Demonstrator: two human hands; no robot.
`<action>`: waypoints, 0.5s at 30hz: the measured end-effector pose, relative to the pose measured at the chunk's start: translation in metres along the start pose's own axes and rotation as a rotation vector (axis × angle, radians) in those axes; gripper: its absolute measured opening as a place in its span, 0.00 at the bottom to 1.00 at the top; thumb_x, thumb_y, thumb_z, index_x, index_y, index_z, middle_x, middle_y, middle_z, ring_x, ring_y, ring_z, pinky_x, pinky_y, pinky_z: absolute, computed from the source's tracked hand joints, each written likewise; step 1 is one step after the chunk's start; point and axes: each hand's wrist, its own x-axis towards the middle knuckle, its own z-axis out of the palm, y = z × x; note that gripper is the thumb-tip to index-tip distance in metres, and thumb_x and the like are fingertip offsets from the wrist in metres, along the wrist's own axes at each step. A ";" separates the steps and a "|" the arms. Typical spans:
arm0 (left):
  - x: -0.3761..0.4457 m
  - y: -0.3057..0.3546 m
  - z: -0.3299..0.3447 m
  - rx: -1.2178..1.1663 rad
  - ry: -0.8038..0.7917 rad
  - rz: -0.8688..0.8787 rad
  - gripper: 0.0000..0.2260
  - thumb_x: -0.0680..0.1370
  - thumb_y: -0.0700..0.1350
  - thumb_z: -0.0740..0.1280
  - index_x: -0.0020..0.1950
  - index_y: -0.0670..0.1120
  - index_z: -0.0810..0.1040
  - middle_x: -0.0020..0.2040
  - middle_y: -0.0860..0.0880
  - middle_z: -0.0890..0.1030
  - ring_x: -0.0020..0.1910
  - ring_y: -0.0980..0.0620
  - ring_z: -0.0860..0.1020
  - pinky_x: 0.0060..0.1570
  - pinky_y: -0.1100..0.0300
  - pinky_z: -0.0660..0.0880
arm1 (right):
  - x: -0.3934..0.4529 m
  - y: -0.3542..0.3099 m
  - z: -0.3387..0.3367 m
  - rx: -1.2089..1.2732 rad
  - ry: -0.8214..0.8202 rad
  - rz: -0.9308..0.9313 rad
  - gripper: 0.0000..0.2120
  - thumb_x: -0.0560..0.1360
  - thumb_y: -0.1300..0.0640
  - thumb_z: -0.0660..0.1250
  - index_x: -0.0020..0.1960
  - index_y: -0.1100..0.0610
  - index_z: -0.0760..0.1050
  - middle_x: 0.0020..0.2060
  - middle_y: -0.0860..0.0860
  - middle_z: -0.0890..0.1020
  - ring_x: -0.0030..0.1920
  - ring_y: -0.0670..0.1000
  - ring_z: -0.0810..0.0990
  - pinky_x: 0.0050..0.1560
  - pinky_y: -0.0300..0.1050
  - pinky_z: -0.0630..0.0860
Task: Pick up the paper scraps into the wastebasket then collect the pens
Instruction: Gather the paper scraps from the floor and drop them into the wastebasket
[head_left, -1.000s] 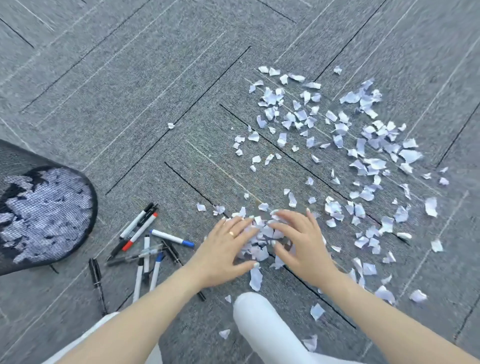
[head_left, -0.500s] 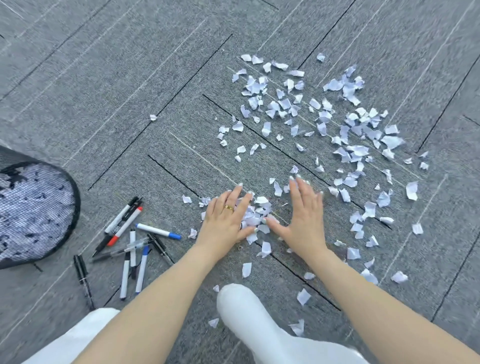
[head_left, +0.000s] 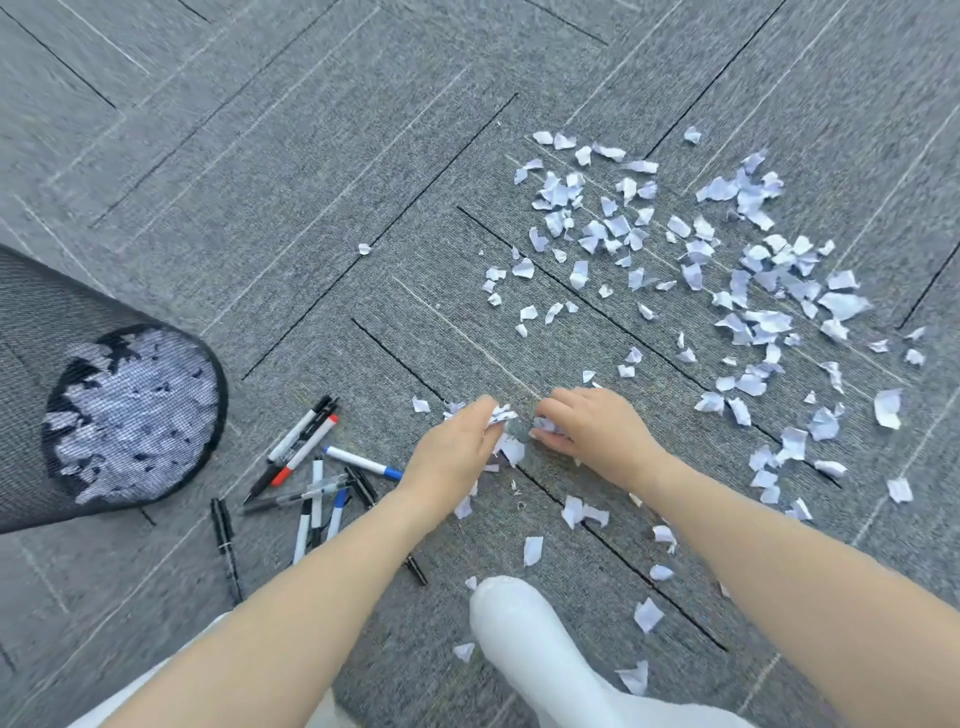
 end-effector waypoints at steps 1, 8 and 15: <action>-0.001 0.002 -0.005 -0.070 0.009 -0.027 0.09 0.81 0.47 0.53 0.44 0.45 0.61 0.31 0.51 0.64 0.31 0.47 0.65 0.32 0.54 0.59 | 0.005 0.001 -0.005 0.028 -0.032 0.030 0.10 0.70 0.53 0.71 0.38 0.57 0.73 0.28 0.48 0.75 0.26 0.50 0.75 0.22 0.38 0.62; 0.000 0.015 -0.061 -0.444 0.114 -0.157 0.12 0.81 0.48 0.54 0.45 0.40 0.67 0.35 0.47 0.67 0.33 0.52 0.64 0.34 0.57 0.61 | 0.026 -0.017 -0.042 0.916 0.120 0.754 0.14 0.75 0.55 0.62 0.38 0.65 0.68 0.28 0.53 0.66 0.27 0.49 0.59 0.26 0.41 0.56; -0.010 0.024 -0.163 -0.730 0.341 -0.256 0.08 0.81 0.47 0.56 0.54 0.47 0.72 0.36 0.53 0.71 0.31 0.56 0.67 0.34 0.60 0.67 | 0.097 -0.069 -0.115 1.522 0.244 0.992 0.07 0.74 0.54 0.66 0.43 0.57 0.70 0.36 0.49 0.73 0.30 0.44 0.67 0.25 0.32 0.68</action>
